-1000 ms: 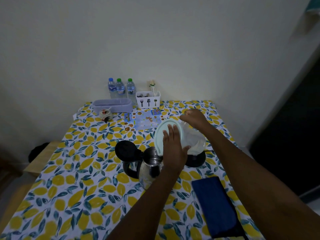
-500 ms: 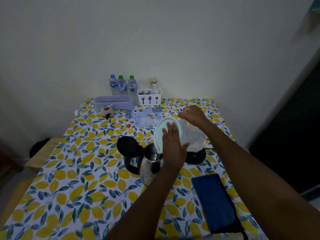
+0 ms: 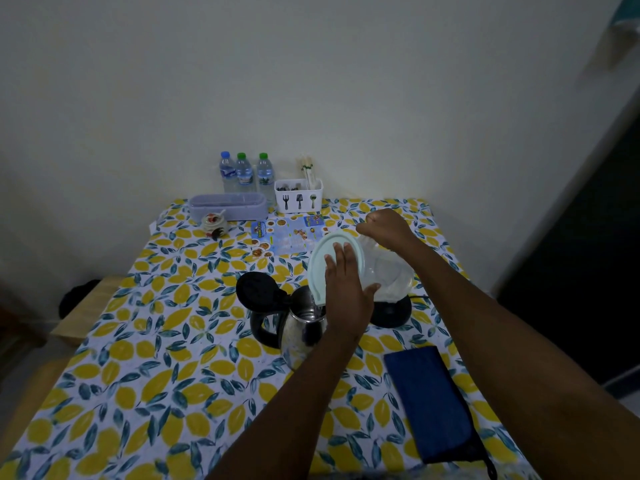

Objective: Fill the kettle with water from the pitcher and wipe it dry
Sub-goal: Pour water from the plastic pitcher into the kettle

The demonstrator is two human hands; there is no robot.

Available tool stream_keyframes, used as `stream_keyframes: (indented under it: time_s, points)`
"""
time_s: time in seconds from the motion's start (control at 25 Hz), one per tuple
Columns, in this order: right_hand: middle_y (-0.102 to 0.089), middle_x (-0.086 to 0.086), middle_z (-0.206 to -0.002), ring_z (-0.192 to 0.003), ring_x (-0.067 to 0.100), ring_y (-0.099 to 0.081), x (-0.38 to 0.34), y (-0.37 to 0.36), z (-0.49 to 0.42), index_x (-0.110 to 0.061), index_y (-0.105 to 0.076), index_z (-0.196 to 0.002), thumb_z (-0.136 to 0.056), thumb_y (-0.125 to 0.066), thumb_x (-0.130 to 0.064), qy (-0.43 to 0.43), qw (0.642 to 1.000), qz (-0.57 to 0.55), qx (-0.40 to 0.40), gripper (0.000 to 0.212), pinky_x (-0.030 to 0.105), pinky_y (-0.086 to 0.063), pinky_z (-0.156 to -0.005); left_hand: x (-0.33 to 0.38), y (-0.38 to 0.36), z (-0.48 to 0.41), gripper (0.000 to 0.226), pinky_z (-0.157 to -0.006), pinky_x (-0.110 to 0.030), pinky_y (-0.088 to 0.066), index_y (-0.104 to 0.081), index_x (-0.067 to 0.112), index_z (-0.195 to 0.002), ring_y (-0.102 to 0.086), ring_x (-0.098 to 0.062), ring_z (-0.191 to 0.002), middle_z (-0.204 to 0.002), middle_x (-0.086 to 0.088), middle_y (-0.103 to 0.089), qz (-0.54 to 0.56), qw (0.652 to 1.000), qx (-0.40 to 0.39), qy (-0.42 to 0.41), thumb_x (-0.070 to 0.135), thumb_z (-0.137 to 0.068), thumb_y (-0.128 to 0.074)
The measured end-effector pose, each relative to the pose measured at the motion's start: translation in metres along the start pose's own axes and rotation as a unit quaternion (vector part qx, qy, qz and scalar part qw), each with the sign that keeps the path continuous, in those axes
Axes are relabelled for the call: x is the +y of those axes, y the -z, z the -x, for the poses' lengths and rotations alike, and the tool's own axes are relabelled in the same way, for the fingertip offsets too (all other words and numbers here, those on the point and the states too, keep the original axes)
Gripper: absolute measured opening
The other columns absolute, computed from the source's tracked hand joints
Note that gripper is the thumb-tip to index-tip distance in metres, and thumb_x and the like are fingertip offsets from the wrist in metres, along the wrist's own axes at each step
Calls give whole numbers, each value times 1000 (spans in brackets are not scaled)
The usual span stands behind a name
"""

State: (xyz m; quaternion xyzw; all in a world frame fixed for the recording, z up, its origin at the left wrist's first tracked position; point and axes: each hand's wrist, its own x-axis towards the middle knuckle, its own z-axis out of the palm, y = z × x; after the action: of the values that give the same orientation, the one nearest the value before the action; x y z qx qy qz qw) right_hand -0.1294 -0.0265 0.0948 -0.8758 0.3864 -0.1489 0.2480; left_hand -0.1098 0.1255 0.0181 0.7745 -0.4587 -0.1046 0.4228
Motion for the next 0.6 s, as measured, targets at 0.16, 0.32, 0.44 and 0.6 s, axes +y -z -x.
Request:
stream_keyframes:
  time_s: [0.16,0.32,0.44,0.6]
  points:
    - [-20,-1,-49,-46,14,-22,-1,1,1,-19,-22,-48,-76,-61,-25,1,1000,10,-4,48,30,-13,-47,1,0,1,92,-119,-44,-9,-2,10,-149,6,-34,-146,-160,-9,3,1,1000,-1,-1,29,-86,-67]
    - [-20,0,-51,-47,14,-22,-2,1,2,-19,-23,-49,-76,-61,-26,-5,1000,21,-3,47,30,-13,-48,0,1,2,93,-118,-43,-7,-1,10,-149,6,-34,-146,-160,-10,3,-2,1000,0,-5,31,-86,-66]
    - [-20,0,-52,-49,15,-21,-3,1,3,-18,-23,-49,-75,-60,-26,-5,1000,16,0,46,31,-13,-49,-1,2,2,93,-118,-42,-7,-1,10,-149,5,-33,-146,-160,-10,2,-4,1000,0,-9,31,-86,-66]
    - [-20,1,-52,-49,15,-22,-3,1,2,-18,-23,-49,-75,-61,-26,-12,1000,19,-2,47,31,-14,-50,-2,3,1,92,-117,-38,-3,-3,8,-149,4,-33,-146,-160,-11,1,-7,1000,3,-14,31,-86,-66]
